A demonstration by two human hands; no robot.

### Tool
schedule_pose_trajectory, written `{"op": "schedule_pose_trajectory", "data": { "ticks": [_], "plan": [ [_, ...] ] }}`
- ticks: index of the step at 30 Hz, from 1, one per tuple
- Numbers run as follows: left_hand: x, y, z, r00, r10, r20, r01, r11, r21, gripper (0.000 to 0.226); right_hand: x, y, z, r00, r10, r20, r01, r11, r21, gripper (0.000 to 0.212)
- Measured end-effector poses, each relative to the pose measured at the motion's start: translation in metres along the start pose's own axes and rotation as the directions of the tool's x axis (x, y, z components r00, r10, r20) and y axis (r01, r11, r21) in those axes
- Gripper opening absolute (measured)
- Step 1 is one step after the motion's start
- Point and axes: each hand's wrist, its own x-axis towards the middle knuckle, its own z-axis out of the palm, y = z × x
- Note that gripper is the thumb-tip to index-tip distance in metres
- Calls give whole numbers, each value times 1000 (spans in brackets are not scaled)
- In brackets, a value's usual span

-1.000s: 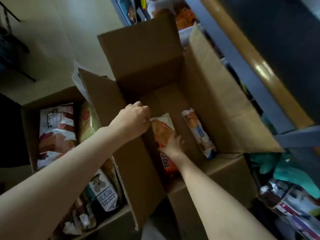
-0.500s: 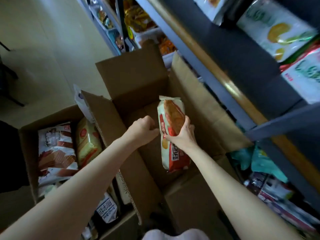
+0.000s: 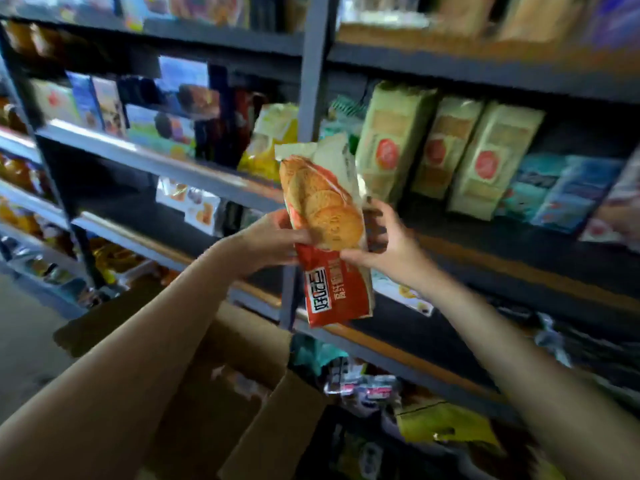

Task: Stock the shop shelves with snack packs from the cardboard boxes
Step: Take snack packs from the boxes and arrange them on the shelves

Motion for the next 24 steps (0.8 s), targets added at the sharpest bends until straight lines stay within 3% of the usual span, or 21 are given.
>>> {"op": "schedule_pose_trajectory", "data": {
  "ticks": [3, 8, 11, 17, 21, 24],
  "plan": [
    [11, 65, 64, 978, 109, 178, -130, 986, 106, 35, -33, -10, -86, 993, 18, -115, -28, 996, -80, 98],
    [27, 139, 167, 915, 273, 298, -313, 945, 97, 49, -89, -17, -195, 937, -2, -349, -12, 999, -38, 62],
    [33, 172, 221, 854, 384, 351, -435, 897, 77, 51, -119, -11, -251, 881, -26, -473, -26, 994, -103, 74],
    [34, 222, 329, 702, 636, 319, -683, 728, 53, 45, -167, 2, -340, 722, -209, -660, 46, 966, -255, 73],
    [42, 246, 391, 650, 702, 289, -731, 683, -15, 45, -189, 17, -395, 692, -272, -669, 108, 955, -276, 59],
    [50, 255, 429, 655, 706, 270, -721, 691, -55, 48, -195, 24, -432, 712, -228, -665, 183, 973, -138, 37]
  ]
}}
